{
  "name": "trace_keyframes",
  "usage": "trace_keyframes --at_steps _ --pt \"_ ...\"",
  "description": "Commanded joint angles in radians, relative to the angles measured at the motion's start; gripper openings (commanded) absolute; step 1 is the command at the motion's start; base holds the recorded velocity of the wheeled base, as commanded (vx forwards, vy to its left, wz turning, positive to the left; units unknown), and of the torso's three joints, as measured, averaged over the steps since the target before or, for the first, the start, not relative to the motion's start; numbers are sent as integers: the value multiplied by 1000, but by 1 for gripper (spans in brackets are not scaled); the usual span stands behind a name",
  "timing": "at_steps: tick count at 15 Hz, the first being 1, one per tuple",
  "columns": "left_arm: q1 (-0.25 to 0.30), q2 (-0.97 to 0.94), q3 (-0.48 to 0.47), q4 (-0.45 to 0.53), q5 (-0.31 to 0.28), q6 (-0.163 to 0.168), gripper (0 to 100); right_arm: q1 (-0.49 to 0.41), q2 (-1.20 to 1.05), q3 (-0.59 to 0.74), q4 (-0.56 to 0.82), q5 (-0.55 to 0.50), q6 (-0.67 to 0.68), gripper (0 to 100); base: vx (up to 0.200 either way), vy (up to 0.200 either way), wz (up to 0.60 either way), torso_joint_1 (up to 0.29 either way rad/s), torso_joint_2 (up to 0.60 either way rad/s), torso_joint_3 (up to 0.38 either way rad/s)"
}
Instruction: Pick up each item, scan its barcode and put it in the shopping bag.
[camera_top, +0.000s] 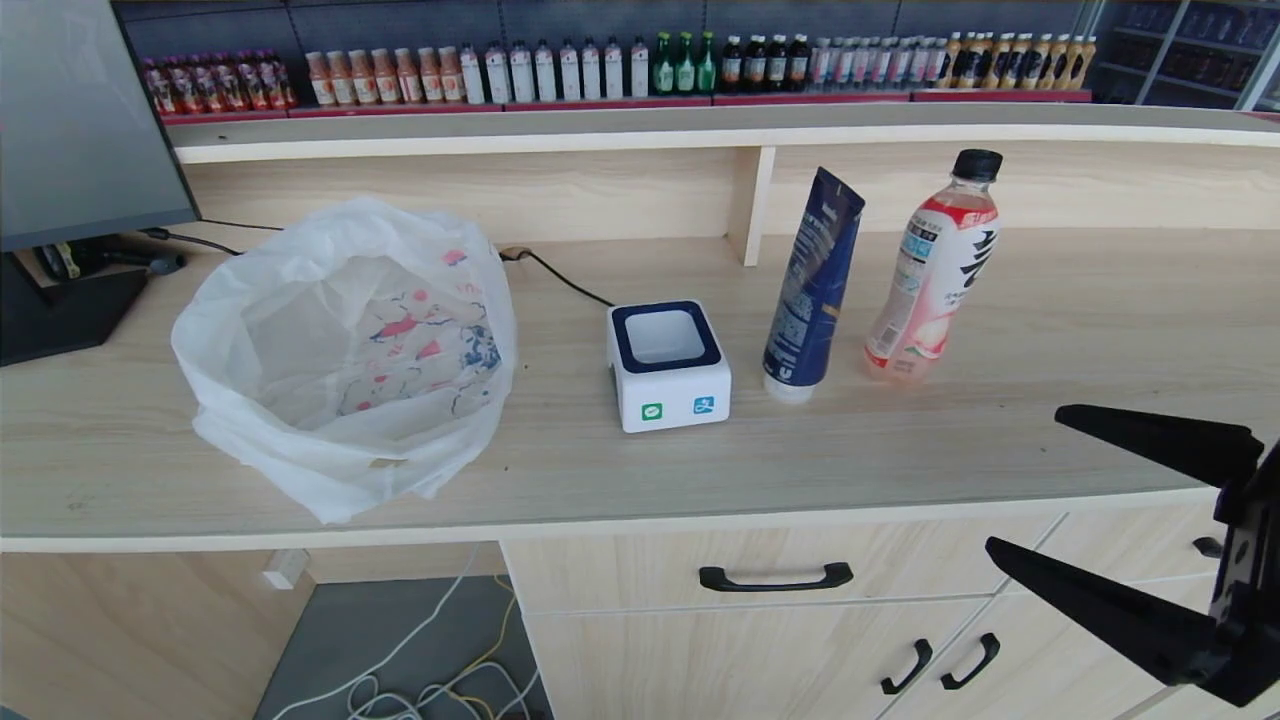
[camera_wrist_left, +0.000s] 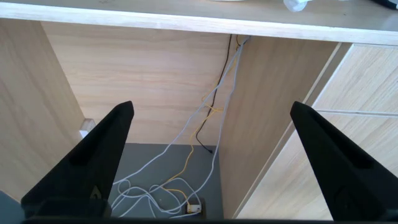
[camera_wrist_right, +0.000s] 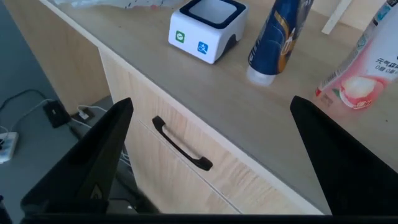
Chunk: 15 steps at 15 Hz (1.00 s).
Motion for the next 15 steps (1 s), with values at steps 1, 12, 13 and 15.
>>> trace_keyframes --at_steps 1,12,13,15 --pt "0 0 0 0 0 0 100 8 72 -25 0 -1 -1 100 0 0 0 0 0 0" --pt "0 0 0 0 0 0 100 183 468 -91 -487 -501 120 100 0 0 0 0 0 0" --pt "-2 0 0 0 0 0 100 184 509 -102 -553 -506 120 100 0 0 0 0 0 0" --pt "0 0 0 0 0 0 100 198 589 -128 -643 -512 117 100 0 0 0 0 0 0"
